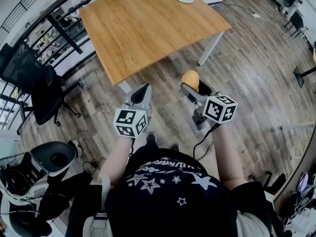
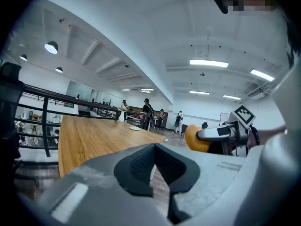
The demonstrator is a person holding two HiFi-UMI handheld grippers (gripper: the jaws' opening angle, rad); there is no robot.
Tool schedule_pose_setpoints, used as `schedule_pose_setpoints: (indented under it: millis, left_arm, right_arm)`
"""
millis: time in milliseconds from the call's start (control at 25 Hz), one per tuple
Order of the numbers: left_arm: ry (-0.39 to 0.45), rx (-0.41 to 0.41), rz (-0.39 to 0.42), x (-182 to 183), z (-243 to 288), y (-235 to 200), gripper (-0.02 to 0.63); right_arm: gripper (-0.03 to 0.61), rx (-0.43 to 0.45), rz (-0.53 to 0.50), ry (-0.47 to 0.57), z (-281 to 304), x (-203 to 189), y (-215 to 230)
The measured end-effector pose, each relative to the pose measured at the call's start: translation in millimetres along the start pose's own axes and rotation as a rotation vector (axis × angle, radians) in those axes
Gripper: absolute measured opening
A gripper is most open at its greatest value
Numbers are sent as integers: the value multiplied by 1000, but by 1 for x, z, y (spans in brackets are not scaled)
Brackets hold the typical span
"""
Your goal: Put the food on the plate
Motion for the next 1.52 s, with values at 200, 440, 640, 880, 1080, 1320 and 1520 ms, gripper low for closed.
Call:
schedule_pose_setpoints:
  millis: [200,440,640,880,1080,1320,1520]
  left_arm:
    - [6,-19,13,2,0,13,0]
    - [-15,-50,18,0,0,19,0]
    - [-29,-64,10,-3,3,16,0]
    - [-43,-81,-4,-12,-1,4,0]
    - [-32,-88,-14,-7,-3,-25,0]
    - [-38,-96,-20,-5,4,-64,0]
    - [-62,-109,-33,-7,10,-84,0]
  right_arm:
    - [341,6,1,-5,-10,-7,-1]
    - [341,-12,21,-10,-16,-16,-1]
    - [341,-31,24,-17,-17,-19,0]
    - [341,-67,49,25,-11,-16,5]
    - [341,-122,50,36,6,-9,6]
    - [341,-140,31,12,34,-16,3]
    - [341,-156,52,-4,43,-25,1]
Point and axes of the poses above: the fingertips, and each gripper's own axes: z forward along the fingers, y to its right, x out of its top, the point moved 4 cm from there along -z, backward along the fingers, and after that the axes turned 6 degrees about y, right-handed, at the moved point
